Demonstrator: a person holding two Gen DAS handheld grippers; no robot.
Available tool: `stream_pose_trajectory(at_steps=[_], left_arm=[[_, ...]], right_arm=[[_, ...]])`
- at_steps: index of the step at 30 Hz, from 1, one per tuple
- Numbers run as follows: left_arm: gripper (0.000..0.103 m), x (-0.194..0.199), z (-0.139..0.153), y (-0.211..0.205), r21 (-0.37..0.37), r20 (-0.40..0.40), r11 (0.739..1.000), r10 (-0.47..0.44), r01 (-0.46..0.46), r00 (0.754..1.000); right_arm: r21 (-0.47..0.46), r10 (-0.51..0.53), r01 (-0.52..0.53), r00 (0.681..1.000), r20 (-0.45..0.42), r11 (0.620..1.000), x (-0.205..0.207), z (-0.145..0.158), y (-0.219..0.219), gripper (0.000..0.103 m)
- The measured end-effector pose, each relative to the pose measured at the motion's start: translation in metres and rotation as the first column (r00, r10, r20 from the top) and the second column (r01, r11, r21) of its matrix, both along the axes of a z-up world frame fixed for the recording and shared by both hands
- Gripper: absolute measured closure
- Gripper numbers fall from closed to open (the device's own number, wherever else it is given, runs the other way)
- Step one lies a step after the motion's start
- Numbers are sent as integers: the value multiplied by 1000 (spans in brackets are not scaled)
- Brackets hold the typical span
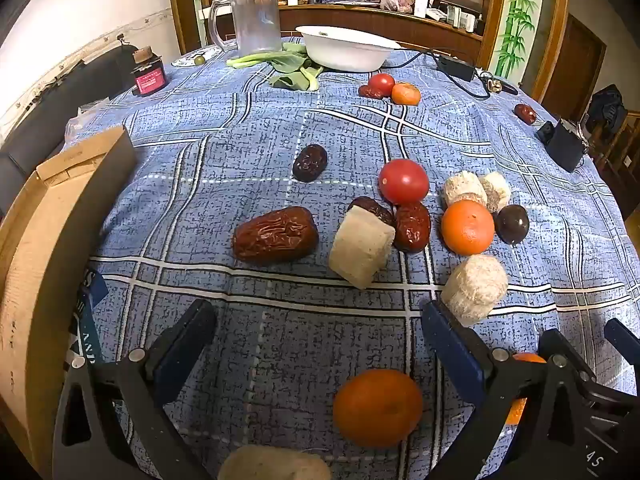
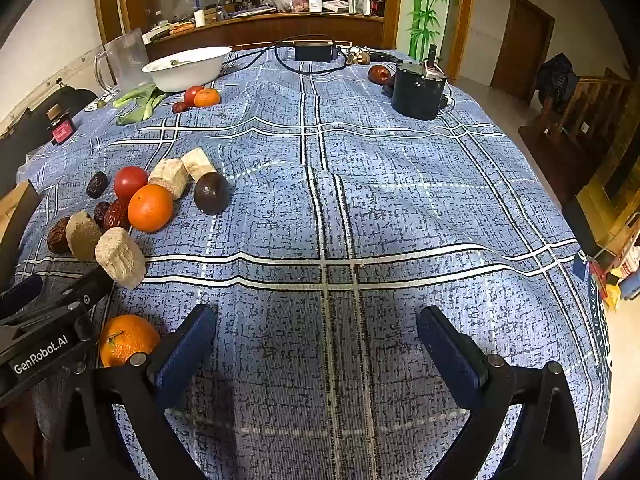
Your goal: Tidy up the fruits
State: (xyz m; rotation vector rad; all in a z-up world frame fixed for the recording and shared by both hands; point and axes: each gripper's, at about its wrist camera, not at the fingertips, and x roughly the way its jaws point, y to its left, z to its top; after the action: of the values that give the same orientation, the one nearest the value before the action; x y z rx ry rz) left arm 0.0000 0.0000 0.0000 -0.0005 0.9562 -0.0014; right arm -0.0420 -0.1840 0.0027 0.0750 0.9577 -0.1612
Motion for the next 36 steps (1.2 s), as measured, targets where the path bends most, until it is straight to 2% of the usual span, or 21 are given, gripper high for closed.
stream_pose_trajectory(at_steps=[20, 24, 28, 30, 31, 32, 34, 36], left_arm=[[0, 0, 0, -1, 2, -4, 1000, 10, -10, 1000], [0, 3, 3, 0, 6, -53, 1000, -4, 4, 999], [0, 4, 5, 1, 1, -158, 998, -59, 60, 986], [8, -1, 8, 6, -13, -201, 998, -62, 61, 978], [19, -5, 13, 11, -39, -208, 998, -58, 50, 976], [23, -12, 19, 15, -67, -204, 997, -55, 42, 977], [23, -28, 40, 28, -88, -150, 996, -28, 15, 988], [23, -42, 64, 38, -82, -65, 996, -22, 16, 998]], right_arm=[[2, 0, 0, 1000, -3, 1000, 0, 0, -1, 1], [11, 9, -8, 1000, -27, 1000, 3, -1, -1, 1], [21, 31, -29, 996, -78, 999, 6, 1, 0, 1], [30, 46, -43, 994, -101, 999, 9, 1, -3, 1], [37, 40, -36, 992, -117, 999, 11, 1, -4, 1], [61, 10, -2, 992, -127, 998, 10, 4, -8, 1], [120, -49, 60, 994, -93, 991, 0, 13, -16, 1], [94, -73, 78, 996, -54, 992, -8, 26, -17, 1]])
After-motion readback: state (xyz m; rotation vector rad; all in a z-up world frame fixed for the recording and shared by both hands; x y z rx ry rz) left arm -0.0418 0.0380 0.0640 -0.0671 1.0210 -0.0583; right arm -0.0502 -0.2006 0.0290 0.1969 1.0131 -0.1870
